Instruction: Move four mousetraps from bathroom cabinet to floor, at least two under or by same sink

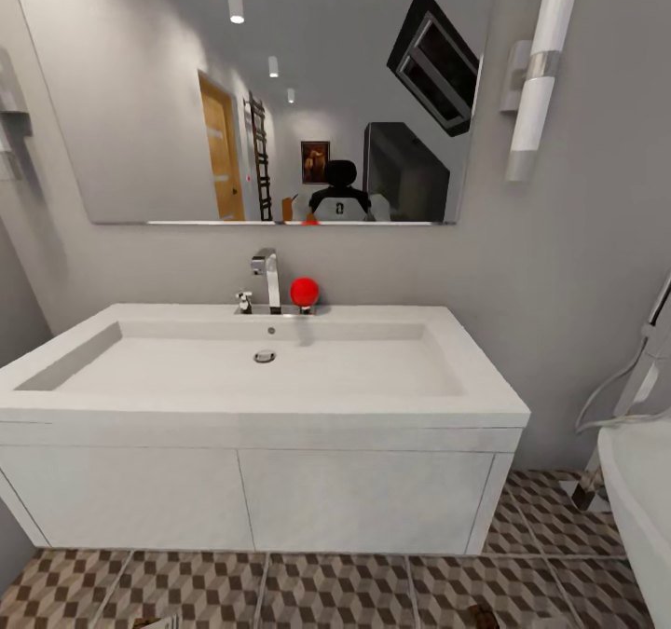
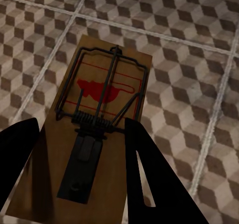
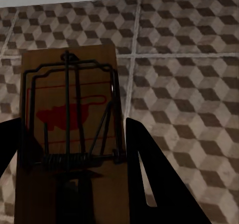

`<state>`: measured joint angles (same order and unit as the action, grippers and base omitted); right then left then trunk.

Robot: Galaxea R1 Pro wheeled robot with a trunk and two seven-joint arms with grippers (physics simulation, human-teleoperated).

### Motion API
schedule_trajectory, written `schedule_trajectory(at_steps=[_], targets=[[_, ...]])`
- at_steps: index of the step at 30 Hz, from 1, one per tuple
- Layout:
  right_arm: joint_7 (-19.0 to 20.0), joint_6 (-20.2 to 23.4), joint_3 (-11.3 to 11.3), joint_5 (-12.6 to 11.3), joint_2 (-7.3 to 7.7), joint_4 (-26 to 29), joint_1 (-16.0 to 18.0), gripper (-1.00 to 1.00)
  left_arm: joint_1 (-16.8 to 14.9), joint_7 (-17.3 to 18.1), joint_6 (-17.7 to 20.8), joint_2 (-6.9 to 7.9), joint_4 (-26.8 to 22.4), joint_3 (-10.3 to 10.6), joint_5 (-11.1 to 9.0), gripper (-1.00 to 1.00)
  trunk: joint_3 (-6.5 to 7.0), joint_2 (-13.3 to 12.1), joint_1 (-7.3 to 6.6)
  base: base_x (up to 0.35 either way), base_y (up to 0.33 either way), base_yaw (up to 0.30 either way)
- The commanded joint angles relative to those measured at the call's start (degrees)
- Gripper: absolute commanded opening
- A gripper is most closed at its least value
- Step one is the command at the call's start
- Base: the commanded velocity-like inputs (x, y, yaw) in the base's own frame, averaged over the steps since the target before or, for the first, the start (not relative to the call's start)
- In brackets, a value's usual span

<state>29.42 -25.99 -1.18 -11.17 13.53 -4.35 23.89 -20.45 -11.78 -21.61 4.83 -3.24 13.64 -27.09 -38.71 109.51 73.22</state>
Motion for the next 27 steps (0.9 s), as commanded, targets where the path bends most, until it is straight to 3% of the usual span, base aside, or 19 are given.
schedule_trajectory(at_steps=[1,4,7,10,15,18,22,27], targets=[[0.61,-0.12,-0.13,-0.88,0.01,-0.24,0.1,-1.0,-0.03,-0.26,-0.09,0.0,-0.01,0.51,-0.32,-1.0,-0.24,0.44,0.22,0.0,0.0,0.0],[-2.14,-0.03,-0.09,-1.05,-0.05,-0.19,0.1,-1.0,-0.03,-0.29,-0.09,0.0,-0.01,0.51,-0.3,-1.0,-0.78,1.65,0.88,0.0,0.0,0.0],[-9.73,0.09,-0.28,-0.82,-0.36,-0.13,0.1,-1.0,-0.03,-0.4,-0.09,0.0,-0.01,0.51,-0.32,-1.0,-1.32,2.85,1.54,0.0,0.0,0.0],[-12.22,2.14,-0.38,-0.53,-0.49,-0.07,0.1,-1.0,-0.03,-0.43,-0.09,0.0,-0.01,0.51,-0.33,-1.0,-1.86,4.05,2.2,0.0,0.0,0.0],[-11.91,9.19,-0.4,-0.05,-0.54,1.18,0.1,-1.0,-0.03,-0.43,-0.09,0.0,-0.01,0.51,-0.33,-1.0,-2.76,6.06,3.29,0.0,0.0,0.0],[-11.88,10.09,-0.46,1.18,-1.05,1.74,0.1,-1.0,-0.03,-0.55,-0.09,0.0,-0.03,0.51,-0.33,-1.0,-3.29,7.26,3.95,0.0,0.0,0.0],[-11.87,10.26,-0.47,4.74,-1.8,1.94,0.1,-1.0,-0.03,-0.6,-0.09,0.0,-0.09,0.51,-0.33,-1.0,-4.01,8.87,4.83,0.0,0.0,0.0],[-12.6,10.21,-0.4,5.67,-2.25,2.46,0.1,-1.0,-0.03,-0.67,-0.09,-0.01,-0.15,0.51,-0.41,-1.0,-4.91,10.87,5.93,0.0,0.0,0.0]])
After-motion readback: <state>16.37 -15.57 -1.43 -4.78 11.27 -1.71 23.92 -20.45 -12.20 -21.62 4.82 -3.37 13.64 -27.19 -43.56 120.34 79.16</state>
